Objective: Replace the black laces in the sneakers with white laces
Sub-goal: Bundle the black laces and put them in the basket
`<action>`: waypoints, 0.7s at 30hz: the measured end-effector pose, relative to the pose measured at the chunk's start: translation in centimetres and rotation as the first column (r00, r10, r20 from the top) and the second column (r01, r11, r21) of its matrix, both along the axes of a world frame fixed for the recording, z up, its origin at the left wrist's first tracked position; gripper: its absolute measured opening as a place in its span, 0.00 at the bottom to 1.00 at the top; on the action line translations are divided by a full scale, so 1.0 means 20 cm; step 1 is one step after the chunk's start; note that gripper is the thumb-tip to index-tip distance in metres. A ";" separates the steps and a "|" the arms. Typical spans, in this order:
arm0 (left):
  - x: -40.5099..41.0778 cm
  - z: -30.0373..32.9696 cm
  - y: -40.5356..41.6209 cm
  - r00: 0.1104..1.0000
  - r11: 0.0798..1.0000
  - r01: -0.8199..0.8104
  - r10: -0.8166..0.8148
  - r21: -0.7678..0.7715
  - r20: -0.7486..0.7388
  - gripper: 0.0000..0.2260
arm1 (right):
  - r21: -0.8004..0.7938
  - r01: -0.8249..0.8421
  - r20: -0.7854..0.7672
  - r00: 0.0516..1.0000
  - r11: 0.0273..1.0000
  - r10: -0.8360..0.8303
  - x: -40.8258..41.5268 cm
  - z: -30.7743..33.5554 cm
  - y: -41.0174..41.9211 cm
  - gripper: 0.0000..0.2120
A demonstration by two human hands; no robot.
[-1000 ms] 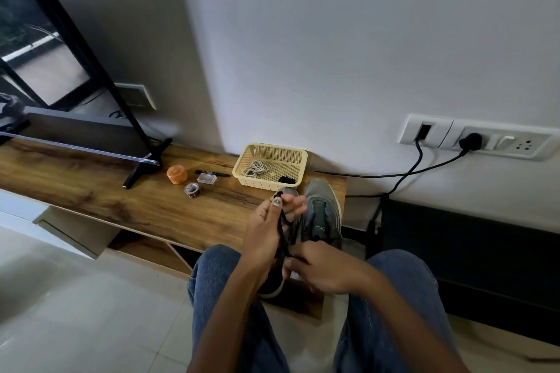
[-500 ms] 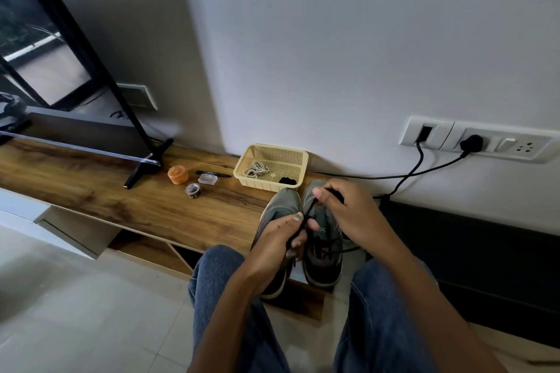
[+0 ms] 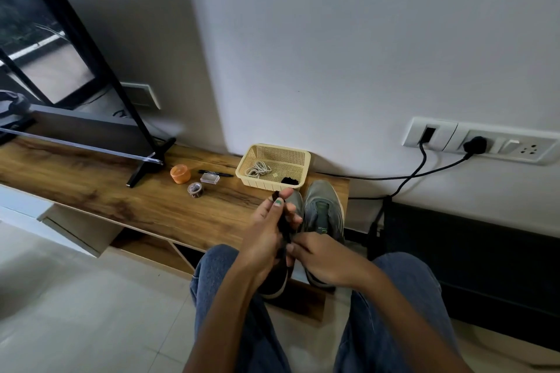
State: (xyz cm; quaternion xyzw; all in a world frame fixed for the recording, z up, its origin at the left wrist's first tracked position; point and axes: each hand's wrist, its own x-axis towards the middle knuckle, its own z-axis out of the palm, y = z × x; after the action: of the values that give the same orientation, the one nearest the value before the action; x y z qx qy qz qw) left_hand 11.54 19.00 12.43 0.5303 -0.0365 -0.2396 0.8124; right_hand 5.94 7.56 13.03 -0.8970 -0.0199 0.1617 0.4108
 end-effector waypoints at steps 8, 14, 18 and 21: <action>-0.06 0.04 0.03 0.951 0.924 0.136 -0.224 0.358 0.215 0.11 | -0.008 0.157 0.211 0.965 0.988 -0.152 0.01 0.12 -0.06 0.13; -0.06 0.00 0.02 0.947 0.922 0.290 -0.315 0.256 0.059 0.18 | 0.088 0.364 0.351 0.860 0.927 -0.370 0.04 0.10 -0.15 0.14; -0.06 0.01 0.00 0.958 0.958 0.285 -0.286 -0.023 -0.037 0.12 | 0.073 0.450 0.319 0.835 0.890 -0.448 0.07 0.03 -0.14 0.19; -0.05 0.02 -0.03 0.978 0.960 0.168 -0.191 -0.222 -0.088 0.09 | 0.034 0.349 0.212 0.913 0.936 -0.348 0.04 -0.04 -0.08 0.15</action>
State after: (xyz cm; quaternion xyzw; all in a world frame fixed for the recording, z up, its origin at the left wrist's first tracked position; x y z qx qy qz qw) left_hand 10.51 18.43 12.80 0.4207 -0.0660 -0.3354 0.8403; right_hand 6.73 5.91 12.18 -0.8993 0.0965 -0.0117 0.4263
